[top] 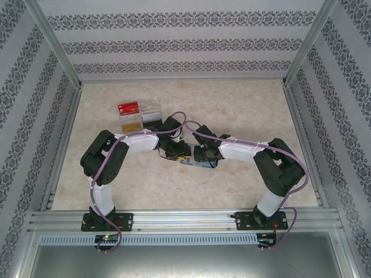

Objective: Take the credit cards out of the card holder

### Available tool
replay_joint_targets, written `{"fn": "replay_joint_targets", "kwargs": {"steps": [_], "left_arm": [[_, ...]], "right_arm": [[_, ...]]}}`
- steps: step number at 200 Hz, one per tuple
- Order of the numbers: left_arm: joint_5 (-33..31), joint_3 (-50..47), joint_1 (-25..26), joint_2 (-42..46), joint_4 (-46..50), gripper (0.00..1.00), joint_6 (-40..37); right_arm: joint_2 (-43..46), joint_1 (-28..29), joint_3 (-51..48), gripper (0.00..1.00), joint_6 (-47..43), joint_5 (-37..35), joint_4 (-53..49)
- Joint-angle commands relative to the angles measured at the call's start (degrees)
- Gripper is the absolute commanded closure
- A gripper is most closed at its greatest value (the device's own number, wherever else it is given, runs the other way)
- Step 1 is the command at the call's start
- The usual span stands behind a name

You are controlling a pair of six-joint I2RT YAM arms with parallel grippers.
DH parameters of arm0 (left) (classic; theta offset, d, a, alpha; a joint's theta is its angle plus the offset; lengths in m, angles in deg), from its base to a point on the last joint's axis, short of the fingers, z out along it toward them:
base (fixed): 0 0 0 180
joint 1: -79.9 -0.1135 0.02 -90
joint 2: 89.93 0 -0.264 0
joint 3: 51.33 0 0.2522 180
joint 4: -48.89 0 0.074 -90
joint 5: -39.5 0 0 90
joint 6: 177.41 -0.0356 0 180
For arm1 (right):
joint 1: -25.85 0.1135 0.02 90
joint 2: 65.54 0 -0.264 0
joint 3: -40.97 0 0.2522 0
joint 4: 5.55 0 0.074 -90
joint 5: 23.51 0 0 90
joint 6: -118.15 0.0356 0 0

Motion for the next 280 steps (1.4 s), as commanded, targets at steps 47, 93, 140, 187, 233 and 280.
{"fn": "replay_joint_targets", "kwargs": {"steps": [47,93,140,187,233,280], "left_arm": [[2.8,1.5,1.4,0.2,-2.3,0.71,-0.1],[-4.7,1.7,1.1,4.1,4.2,0.7,-2.7],[-7.6,-1.0,0.3,5.1,3.5,0.69,-0.9],[-7.5,-1.8,0.1,4.2,2.4,0.71,0.7],[-6.9,-3.5,-1.2,4.8,0.8,0.73,4.1],[-4.6,-3.0,-1.2,3.9,0.2,0.73,3.7]], "right_arm": [[-1.5,-2.9,-5.8,0.69,2.0,4.7,0.0],[2.7,-3.8,-5.6,0.68,1.1,5.0,-1.5],[8.5,-2.2,-0.7,0.58,-2.2,3.6,-7.1],[3.5,0.1,4.1,0.52,-1.9,3.7,-7.7],[-2.5,0.8,8.1,0.55,-1.5,2.5,-8.8],[-5.5,0.8,7.8,0.64,-1.6,1.2,-9.5]]}}
